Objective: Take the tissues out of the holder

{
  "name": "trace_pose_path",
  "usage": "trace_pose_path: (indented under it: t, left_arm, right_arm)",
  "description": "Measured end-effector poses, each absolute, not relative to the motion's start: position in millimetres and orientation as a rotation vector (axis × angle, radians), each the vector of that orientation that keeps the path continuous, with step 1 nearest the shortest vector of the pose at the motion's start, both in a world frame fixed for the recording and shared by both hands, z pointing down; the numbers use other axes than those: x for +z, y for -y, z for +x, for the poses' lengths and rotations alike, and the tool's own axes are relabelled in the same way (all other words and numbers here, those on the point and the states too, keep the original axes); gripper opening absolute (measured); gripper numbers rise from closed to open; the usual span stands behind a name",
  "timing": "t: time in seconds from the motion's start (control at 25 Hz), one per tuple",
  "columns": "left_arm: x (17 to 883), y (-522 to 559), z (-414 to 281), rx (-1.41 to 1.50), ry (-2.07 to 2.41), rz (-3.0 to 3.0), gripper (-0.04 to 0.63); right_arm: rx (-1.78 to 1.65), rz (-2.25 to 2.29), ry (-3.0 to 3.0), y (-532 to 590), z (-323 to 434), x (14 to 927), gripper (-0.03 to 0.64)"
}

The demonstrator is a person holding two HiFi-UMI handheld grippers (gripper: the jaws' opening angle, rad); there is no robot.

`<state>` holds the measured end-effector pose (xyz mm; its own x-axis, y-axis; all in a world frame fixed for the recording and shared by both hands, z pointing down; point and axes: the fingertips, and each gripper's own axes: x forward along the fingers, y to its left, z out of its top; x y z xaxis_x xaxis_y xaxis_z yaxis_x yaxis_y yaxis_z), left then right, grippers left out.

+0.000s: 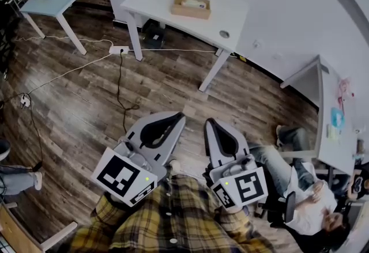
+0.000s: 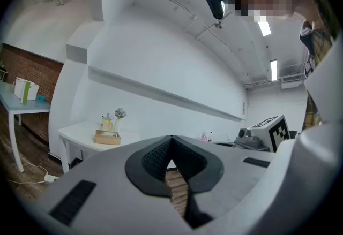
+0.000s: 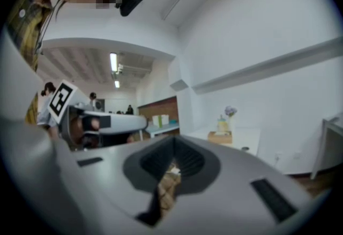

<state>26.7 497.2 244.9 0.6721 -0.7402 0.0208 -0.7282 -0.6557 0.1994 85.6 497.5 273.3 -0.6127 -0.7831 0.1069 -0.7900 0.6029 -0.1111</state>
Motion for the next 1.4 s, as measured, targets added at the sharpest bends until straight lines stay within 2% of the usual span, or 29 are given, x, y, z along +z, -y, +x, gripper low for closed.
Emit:
trace_pose_path:
  t: [0.76,1.4]
  left_arm:
    - [255.9,-503.1,27.1,-0.091,1.308,2.632,0.011]
    - [251.7,-349.0,-21.1,-0.067,1.245,2.683,0.011]
  right_arm:
    - [0.272,1.272,2.806,-501.1,96.0,288.8,0.011]
    - [0.247,1.368,2.779,-351.4,53.3,282.0,0.011]
